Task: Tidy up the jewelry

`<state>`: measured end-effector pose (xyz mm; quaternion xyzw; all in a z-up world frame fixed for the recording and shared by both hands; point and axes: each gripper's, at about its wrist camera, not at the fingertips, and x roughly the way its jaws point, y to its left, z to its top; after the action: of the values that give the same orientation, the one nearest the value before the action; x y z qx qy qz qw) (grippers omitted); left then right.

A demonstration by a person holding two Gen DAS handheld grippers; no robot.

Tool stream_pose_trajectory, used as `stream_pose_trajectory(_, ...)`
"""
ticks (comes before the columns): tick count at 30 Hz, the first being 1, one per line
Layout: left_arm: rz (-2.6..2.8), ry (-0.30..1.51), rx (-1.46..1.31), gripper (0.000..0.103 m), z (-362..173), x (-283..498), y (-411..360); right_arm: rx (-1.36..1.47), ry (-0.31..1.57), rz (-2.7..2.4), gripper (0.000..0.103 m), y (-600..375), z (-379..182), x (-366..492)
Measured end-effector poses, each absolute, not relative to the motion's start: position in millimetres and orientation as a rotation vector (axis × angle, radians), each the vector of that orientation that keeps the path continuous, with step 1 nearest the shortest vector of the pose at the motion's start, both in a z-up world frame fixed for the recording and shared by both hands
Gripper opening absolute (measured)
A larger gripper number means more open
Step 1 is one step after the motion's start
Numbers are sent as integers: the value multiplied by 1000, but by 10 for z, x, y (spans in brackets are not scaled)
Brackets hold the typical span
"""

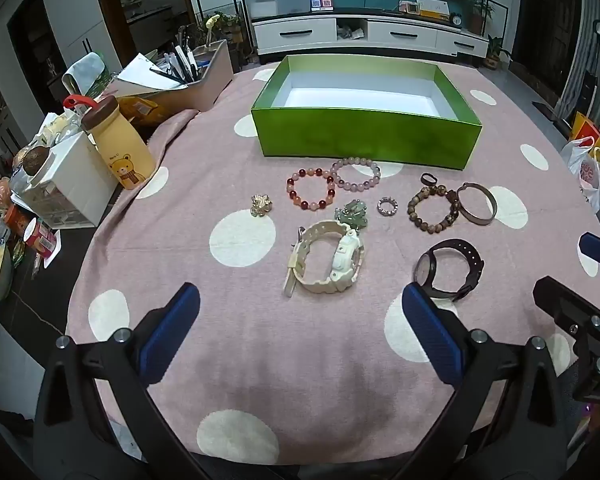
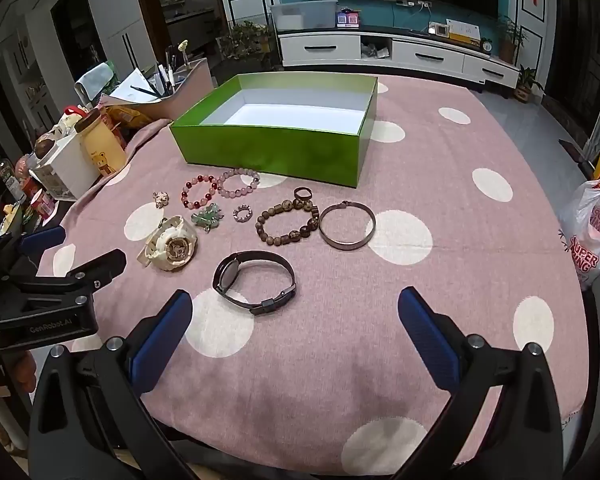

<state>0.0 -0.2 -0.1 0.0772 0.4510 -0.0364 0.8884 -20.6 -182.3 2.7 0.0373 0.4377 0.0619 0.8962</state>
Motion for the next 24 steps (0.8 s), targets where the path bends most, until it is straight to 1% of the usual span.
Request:
stream_pose_trajectory(8, -81, 935, 154, 101, 14, -13, 4, 79, 905, 129, 102, -1835, 12, -195)
stream_pose_trajectory(14, -81, 939, 158, 101, -7, 8, -30, 80, 901, 134, 102, -1849, 169, -174)
stream_pose_trajectory(24, -82, 937, 157, 101, -20, -7, -64, 79, 887, 137, 102, -1813, 108, -202)
